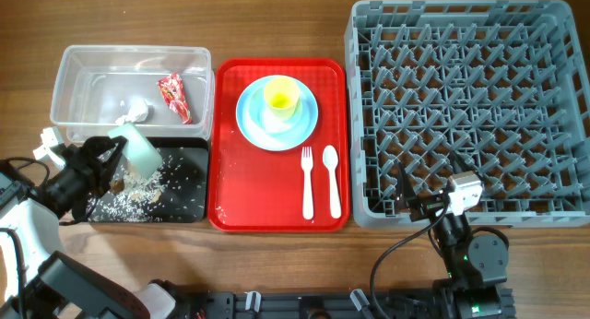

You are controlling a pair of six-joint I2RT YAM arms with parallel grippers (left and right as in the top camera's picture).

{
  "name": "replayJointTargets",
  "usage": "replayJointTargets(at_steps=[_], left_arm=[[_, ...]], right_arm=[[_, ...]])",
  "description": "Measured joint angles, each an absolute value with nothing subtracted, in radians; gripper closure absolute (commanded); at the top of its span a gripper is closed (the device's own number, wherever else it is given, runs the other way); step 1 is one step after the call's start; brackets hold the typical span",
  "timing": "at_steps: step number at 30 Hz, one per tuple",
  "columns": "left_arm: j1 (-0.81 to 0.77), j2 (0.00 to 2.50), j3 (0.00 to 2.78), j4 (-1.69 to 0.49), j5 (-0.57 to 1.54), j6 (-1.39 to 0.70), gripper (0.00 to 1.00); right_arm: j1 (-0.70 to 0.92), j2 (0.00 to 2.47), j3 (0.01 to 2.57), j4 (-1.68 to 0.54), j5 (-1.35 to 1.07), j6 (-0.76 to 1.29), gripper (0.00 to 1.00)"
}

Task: Sort waste into correct bins and load items into the dishwasher rack
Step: 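Lift the bowl over the black tray and tip the rice out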

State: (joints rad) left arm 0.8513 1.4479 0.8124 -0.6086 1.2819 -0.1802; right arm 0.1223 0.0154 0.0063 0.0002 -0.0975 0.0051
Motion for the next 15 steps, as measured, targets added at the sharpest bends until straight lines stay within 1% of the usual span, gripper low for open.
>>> replayJointTargets(at_steps=[6, 12, 15], left_arm=[[0.872, 1.448, 0.812, -0.597, 1.383, -0.180, 0.96], [0.994, 1.448, 0.812, -0.629, 1.422, -0.180, 0.96], [1.009, 1.448, 0.805, -0.627, 1.453, -0.180, 0.96]], right_arm=[[0.122, 0.015, 0.006, 0.000, -0.097, 0.005, 0.00], [0.122, 0.015, 0.006, 0.000, -0.097, 0.005, 0.00], [0.122, 0.015, 0.006, 0.000, -0.097, 0.005, 0.00]])
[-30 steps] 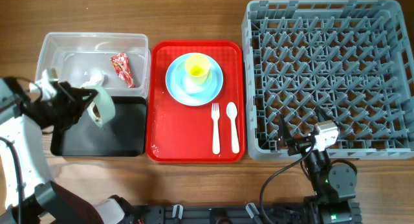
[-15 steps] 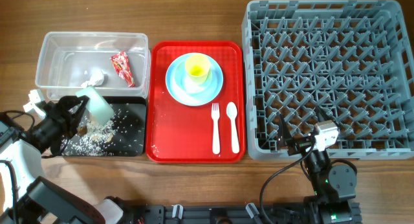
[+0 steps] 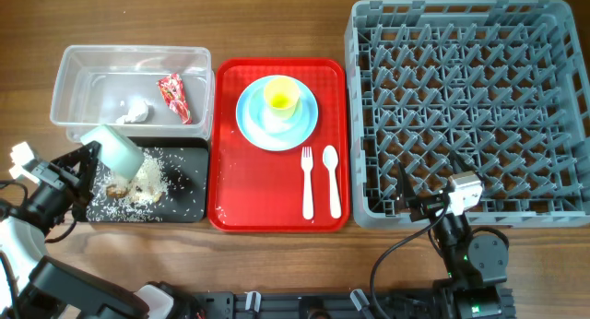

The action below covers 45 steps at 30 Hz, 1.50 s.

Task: Sort waste into correct bins and load items into the dishwasher rack
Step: 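Lift the bowl over the black tray and tip the rice out, then set the empty mint bowl back on the red tray with the left gripper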

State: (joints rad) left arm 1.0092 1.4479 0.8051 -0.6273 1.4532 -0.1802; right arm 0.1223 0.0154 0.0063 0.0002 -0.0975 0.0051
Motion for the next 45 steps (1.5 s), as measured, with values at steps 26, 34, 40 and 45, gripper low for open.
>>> replayJointTargets(at_steps=[26, 34, 40, 45], left_arm=[[1.011, 1.448, 0.794, -0.755, 1.511, -0.083, 0.96], [1.011, 1.448, 0.792, -0.871, 1.489, -0.080, 0.96], [0.931, 1.398, 0.792, -0.883, 1.458, -0.086, 0.96], [0.788, 1.254, 0.829, -0.883, 1.290, -0.181, 0.96]], right_arm=[[0.122, 0.015, 0.006, 0.000, -0.097, 0.005, 0.00], [0.122, 0.015, 0.006, 0.000, -0.097, 0.005, 0.00], [0.122, 0.015, 0.006, 0.000, -0.097, 0.005, 0.00], [0.122, 0.015, 0.006, 0.000, -0.097, 0.005, 0.00]])
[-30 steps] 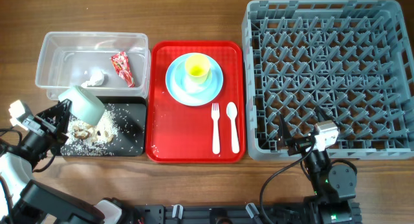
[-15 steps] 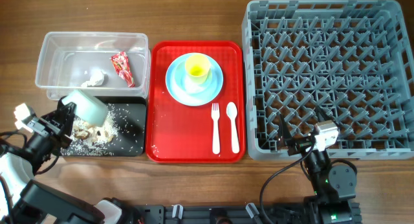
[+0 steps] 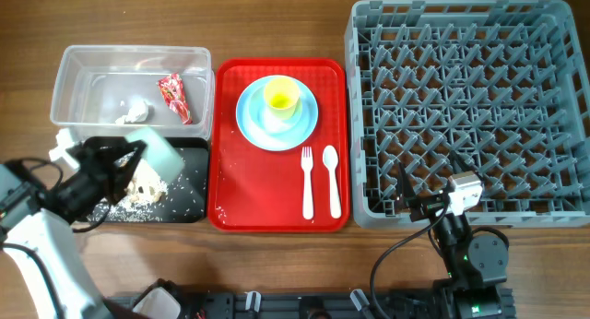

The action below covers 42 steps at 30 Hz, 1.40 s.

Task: Sort waste into correct bins and load items into the dishwasher rack
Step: 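Set the empty mint bowl back on the red tray with the left gripper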

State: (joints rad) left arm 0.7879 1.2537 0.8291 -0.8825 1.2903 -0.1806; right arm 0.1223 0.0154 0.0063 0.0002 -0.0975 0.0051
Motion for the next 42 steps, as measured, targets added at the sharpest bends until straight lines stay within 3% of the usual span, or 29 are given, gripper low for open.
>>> replayJointTargets(at_steps=[6, 9, 16, 19, 26, 29, 35, 37, 38, 42], left_arm=[[0.388, 1.006, 0.885, -0.847, 0.914, -0.385, 0.96], [0.059, 0.955, 0.887, -0.847, 0.636, -0.477, 0.96], [-0.581, 1.111, 0.890, -0.837, 0.081, -0.658, 0.96], [-0.721, 1.263, 0.891, -0.796, -0.062, -0.690, 0.96], [-0.779, 1.533, 0.891, -0.694, -0.178, -0.702, 0.96], [-0.779, 1.540, 0.891, -0.695, -0.201, -0.703, 0.80], [-0.764, 1.541, 0.891, -0.694, -0.268, -0.717, 0.59], [-0.731, 1.541, 0.892, -0.691, -0.289, -0.713, 0.19], [-0.717, 1.541, 0.897, -0.698, -0.295, -0.710, 0.13], [-0.681, 1.519, 0.967, -0.763, -0.294, -0.712, 0.11]], right_arm=[[0.122, 0.015, 0.006, 0.000, -0.097, 0.005, 0.00], [0.122, 0.015, 0.006, 0.000, -0.097, 0.005, 0.00], [0.122, 0.015, 0.006, 0.000, -0.097, 0.005, 0.00], [0.122, 0.015, 0.006, 0.000, -0.097, 0.005, 0.00], [0.122, 0.015, 0.006, 0.000, -0.097, 0.005, 0.00], [0.122, 0.015, 0.006, 0.000, -0.097, 0.005, 0.00], [0.122, 0.015, 0.006, 0.000, -0.097, 0.005, 0.00], [0.122, 0.015, 0.006, 0.000, -0.097, 0.005, 0.01], [0.122, 0.015, 0.006, 0.000, -0.097, 0.005, 0.00], [0.122, 0.015, 0.006, 0.000, -0.097, 0.005, 0.00]])
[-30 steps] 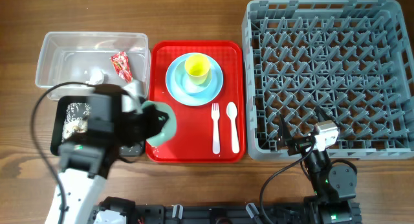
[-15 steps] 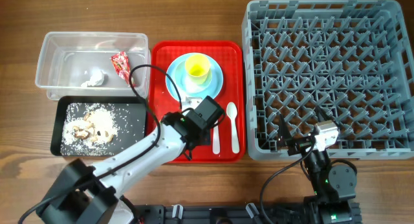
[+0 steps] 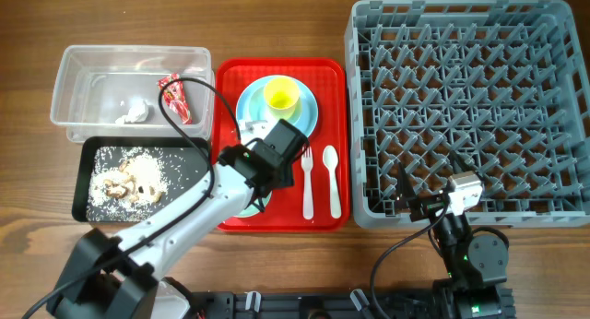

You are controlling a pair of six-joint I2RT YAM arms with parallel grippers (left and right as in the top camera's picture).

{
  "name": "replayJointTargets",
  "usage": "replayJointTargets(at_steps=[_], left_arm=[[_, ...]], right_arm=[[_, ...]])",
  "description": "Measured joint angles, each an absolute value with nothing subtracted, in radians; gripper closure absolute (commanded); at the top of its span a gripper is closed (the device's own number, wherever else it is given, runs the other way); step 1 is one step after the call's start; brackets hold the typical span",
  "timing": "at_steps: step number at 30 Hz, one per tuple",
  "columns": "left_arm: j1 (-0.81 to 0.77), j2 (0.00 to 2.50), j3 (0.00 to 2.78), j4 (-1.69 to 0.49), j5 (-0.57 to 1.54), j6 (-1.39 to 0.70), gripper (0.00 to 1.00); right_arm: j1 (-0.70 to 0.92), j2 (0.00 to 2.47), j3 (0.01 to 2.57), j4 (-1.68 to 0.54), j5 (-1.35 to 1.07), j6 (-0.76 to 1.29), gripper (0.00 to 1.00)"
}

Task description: Sort waste into correct bins and load items into the dishwasher rack

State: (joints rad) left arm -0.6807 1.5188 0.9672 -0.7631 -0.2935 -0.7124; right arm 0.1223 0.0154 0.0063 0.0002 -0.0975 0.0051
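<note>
My left gripper (image 3: 258, 176) hangs over the lower left of the red tray (image 3: 323, 75). It is shut on a pale bowl (image 3: 243, 205), which is mostly hidden under the arm. A blue plate (image 3: 304, 121) with a yellow cup (image 3: 282, 98) on it sits at the tray's back. A white fork (image 3: 307, 183) and spoon (image 3: 331, 179) lie side by side at the tray's right. My right gripper (image 3: 430, 176) rests open at the front edge of the grey dishwasher rack (image 3: 470, 42), holding nothing.
A black tray (image 3: 83, 204) at the left holds spilled rice and food scraps (image 3: 129, 176). Behind it a clear bin (image 3: 69, 65) contains a red wrapper (image 3: 175, 96) and a crumpled tissue (image 3: 135, 111). Wooden table surrounds everything.
My left arm has moved from over the black tray to the right, with the bowl now low over the red tray's lower left. The right arm has not moved.
My left gripper held the pale bowl tipped over the black tray, with rice scattered below it. It stayed there, tilted at different angles, while the rice pile grew. Now the bowl is over the red tray and the scraps lie in the black tray.
</note>
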Motion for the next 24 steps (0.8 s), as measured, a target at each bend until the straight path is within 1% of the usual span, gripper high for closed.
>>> replayJointTargets(at_steps=[2, 3, 9, 11, 14, 18, 21, 24], left_arm=[[-0.680, 1.489, 1.018, -0.809, -0.291, -0.712, 0.07], [-0.680, 1.461, 1.044, -0.823, -0.290, -0.712, 0.01], [-0.670, 1.249, 1.154, -0.845, -0.283, -0.712, 0.00], [-0.635, 1.195, 1.158, -0.846, -0.278, -0.712, 0.00], [-0.504, 1.116, 1.159, -0.847, -0.272, -0.712, 0.00], [-0.307, 1.093, 1.159, -0.845, -0.209, -0.694, 0.00], [-0.177, 1.097, 1.159, -0.845, -0.176, -0.684, 0.00], [-0.097, 1.107, 1.159, -0.847, -0.163, -0.678, 0.00]], right_arm=[[0.122, 0.015, 0.006, 0.000, -0.097, 0.005, 0.00], [0.122, 0.015, 0.006, 0.000, -0.097, 0.005, 0.00], [0.122, 0.015, 0.006, 0.000, -0.097, 0.005, 0.00], [0.122, 0.015, 0.006, 0.000, -0.097, -0.001, 0.00], [0.122, 0.015, 0.006, 0.000, -0.065, -0.079, 0.00], [0.122, 0.015, 0.006, 0.001, -0.073, -0.151, 0.00], [0.122, 0.016, 0.006, 0.045, -0.171, -0.070, 0.00], [0.122, 0.016, 0.006, 0.116, -0.273, 0.022, 0.00]])
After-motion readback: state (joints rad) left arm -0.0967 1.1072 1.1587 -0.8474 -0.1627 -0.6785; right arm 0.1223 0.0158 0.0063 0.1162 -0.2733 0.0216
